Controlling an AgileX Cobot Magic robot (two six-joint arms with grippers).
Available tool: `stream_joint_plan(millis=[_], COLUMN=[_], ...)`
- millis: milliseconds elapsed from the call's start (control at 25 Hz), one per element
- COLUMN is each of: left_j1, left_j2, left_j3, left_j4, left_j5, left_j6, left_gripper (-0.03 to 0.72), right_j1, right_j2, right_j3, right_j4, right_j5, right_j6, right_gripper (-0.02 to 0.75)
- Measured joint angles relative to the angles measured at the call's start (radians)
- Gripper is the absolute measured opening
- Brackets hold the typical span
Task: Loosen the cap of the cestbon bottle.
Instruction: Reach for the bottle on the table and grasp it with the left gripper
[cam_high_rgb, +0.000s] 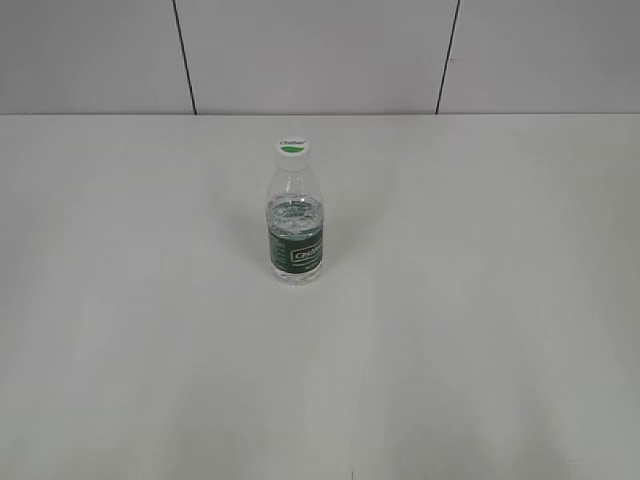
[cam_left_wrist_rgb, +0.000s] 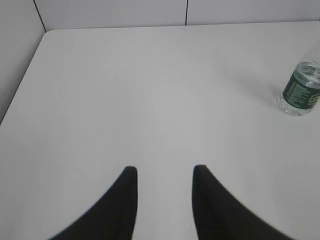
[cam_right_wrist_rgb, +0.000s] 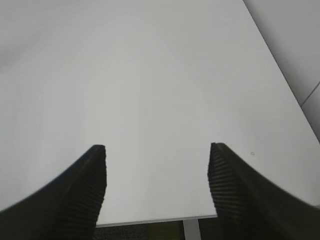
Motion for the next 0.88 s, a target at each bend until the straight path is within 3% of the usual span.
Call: stream_joint_plan(millis=[400, 720, 880], left_j1=[0.0, 0.0, -0.002], left_j2=[0.037, 0.207, 0.29], left_j3=[-0.034, -0.069, -0.069], left_j4=[0.001, -0.003, -0.008], left_j5=[-0.039, -0.181, -0.345], left_j6=[0.0, 0.0, 0.0], left_gripper=[0.259, 0.461, 0.499], right_j1=[0.0, 0.0, 0.0], right_j2=[0.0, 0.0, 0.0], right_j3=[0.0, 0.0, 0.0], right_j4=[0.0, 0.0, -0.002], right_j5=[0.0, 0.0, 0.0], right_j6=[0.0, 0.0, 0.0], right_gripper=[0.489, 0.489, 0.489])
